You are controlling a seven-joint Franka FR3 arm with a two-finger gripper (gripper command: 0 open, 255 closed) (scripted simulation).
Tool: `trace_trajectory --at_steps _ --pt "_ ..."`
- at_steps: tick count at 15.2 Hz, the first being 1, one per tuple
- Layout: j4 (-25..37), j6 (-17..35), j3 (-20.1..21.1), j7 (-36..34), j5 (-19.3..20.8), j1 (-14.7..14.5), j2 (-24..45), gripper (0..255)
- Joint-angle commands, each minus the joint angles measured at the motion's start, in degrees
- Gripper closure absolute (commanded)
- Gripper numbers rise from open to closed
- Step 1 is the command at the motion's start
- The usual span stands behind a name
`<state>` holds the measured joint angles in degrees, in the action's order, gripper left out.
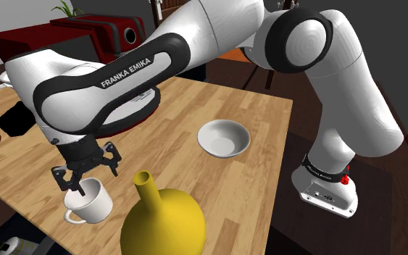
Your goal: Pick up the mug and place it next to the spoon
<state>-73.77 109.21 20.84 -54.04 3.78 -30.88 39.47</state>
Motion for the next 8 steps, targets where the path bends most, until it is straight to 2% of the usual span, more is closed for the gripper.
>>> trace_trajectory --at_steps 1,2,6,8 --pt "0.0 0.0 0.0 0.0 0.0 0.0 0.0 0" --pt "0.0 0.0 0.0 0.0 0.0 0.0 0.0 0" --pt "6.0 -6.8 0.2 0.2 -0.3 0.1 -0.9 0" --pt "5.9 -6.8 0.2 0.2 -0.3 0.1 -0.9 0"
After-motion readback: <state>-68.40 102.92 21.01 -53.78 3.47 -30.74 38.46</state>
